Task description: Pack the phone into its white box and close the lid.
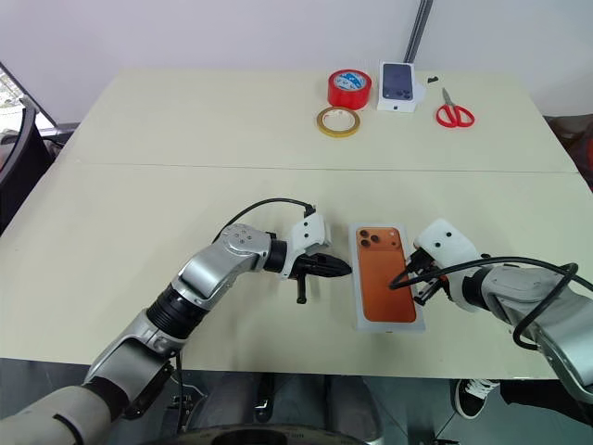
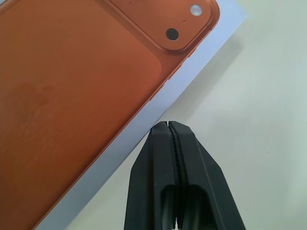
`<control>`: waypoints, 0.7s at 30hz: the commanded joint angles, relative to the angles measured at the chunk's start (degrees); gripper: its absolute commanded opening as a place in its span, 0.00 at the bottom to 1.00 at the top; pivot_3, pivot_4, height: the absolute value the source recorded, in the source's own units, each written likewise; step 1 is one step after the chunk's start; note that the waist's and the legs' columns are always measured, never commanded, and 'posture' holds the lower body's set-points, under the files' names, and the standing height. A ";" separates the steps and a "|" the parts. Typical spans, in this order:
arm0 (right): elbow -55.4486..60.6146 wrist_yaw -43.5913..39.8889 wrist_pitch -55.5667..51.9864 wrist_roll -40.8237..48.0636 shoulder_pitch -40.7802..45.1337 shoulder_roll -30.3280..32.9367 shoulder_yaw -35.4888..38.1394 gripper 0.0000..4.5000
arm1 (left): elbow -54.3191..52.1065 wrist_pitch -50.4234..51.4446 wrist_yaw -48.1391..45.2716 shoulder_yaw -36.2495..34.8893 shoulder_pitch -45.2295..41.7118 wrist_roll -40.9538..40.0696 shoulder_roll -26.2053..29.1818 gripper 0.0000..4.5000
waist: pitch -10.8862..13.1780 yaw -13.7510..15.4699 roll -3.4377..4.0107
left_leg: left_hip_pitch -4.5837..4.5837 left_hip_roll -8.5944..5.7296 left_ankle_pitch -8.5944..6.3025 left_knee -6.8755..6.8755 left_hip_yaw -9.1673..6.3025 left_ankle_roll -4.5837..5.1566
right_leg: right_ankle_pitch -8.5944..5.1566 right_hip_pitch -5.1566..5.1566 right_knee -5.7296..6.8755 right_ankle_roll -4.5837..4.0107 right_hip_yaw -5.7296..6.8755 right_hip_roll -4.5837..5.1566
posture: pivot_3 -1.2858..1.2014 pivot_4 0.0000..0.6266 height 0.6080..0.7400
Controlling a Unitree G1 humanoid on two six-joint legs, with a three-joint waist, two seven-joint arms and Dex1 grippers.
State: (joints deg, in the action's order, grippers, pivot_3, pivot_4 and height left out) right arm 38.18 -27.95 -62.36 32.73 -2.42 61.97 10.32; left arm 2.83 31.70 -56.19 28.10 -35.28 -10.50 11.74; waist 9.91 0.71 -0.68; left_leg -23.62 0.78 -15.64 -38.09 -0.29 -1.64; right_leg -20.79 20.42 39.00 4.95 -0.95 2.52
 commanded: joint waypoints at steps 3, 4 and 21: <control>1.24 -8.69 4.36 -0.37 -4.37 2.35 12.48 0.01 | 0.55 2.84 1.72 -8.33 -2.23 -4.89 -0.80 0.02 | 0.00 0.00 0.00 | 0.00 0.00 0.00 0.00 0.00 0.00 | 0.00 0.00 0.02 0.00 0.00 0.00 | 0.52 0.24 1.00; 2.02 -10.78 4.56 0.64 -5.43 2.09 14.95 0.01 | 0.82 3.52 2.17 -9.84 -2.94 -5.95 -1.37 0.02 | 0.00 0.01 0.00 | 0.01 0.00 0.00 -0.01 0.00 0.00 | 0.00 0.00 0.03 0.00 0.00 0.00 | 0.52 0.24 1.00; 13.25 -8.62 4.87 -0.36 -14.65 -4.42 8.30 0.01 | 8.66 -4.67 3.79 -2.02 -6.01 3.96 -3.48 0.02 | -0.08 -0.15 -0.11 | 0.20 0.01 0.00 -0.02 -0.02 0.00 | 0.00 -0.17 0.04 0.01 -0.04 -0.09 | 0.52 0.24 1.00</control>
State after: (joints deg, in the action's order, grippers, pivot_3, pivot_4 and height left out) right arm 51.02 -37.92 -57.98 32.83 -17.96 58.75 17.75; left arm 12.38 26.27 -52.40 28.64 -41.27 -5.68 7.47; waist 9.82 0.55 -0.79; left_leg -23.42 0.79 -15.64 -38.11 -0.31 -1.64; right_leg -20.79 20.25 39.04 4.96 -0.99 2.43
